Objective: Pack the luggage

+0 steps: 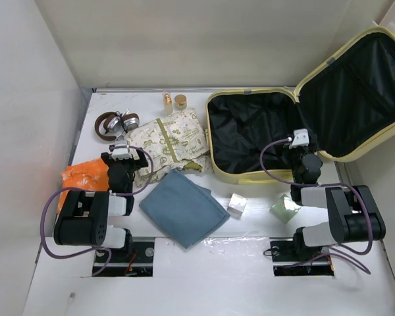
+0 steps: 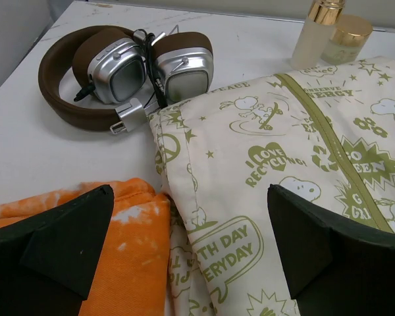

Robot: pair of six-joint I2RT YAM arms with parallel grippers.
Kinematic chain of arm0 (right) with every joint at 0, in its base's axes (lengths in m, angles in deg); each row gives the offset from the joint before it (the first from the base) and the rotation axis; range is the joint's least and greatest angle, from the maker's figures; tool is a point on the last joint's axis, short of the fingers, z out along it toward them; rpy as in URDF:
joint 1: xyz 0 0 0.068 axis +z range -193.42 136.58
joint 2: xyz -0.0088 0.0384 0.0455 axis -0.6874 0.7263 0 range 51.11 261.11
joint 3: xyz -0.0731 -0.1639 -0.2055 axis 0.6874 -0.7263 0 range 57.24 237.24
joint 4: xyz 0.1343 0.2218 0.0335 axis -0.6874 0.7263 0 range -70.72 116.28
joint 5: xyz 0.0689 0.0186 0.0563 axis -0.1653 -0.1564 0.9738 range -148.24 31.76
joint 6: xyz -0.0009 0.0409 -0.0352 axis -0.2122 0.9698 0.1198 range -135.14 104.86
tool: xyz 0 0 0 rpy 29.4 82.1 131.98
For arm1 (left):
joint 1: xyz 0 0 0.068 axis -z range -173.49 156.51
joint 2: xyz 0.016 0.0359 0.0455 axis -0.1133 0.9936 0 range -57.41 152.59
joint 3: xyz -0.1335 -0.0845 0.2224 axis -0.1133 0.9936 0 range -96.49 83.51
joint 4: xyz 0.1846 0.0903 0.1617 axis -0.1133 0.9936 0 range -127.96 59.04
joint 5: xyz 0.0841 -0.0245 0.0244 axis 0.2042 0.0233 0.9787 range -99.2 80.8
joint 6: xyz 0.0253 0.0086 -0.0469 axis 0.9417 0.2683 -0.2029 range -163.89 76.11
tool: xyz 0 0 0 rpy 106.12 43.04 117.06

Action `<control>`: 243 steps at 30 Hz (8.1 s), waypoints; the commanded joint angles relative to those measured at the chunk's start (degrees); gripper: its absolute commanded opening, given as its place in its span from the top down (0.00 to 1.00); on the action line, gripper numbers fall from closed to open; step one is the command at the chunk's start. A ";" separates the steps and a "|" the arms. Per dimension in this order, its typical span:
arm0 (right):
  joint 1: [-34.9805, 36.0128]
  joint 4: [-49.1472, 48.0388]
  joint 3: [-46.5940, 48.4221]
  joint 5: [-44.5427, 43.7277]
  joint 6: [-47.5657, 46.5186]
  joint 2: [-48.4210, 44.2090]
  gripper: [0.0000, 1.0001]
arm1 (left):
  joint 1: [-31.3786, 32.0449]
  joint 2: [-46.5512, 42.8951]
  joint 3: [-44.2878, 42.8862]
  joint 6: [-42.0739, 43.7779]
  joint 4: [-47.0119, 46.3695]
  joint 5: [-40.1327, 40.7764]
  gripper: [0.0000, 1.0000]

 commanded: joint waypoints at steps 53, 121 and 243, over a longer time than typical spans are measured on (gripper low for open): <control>1.63 131.55 28.19 -7.67 74.26 -32.70 0.00 | 33.93 -25.36 -38.25 11.50 74.65 3.10 0.00; -0.22 115.30 117.30 4.20 9.75 52.66 0.51 | 23.74 -7.44 -49.75 7.99 78.25 5.21 0.00; 15.71 91.96 70.98 7.20 16.97 14.25 1.00 | 12.75 23.33 -105.31 5.18 101.28 -24.34 0.01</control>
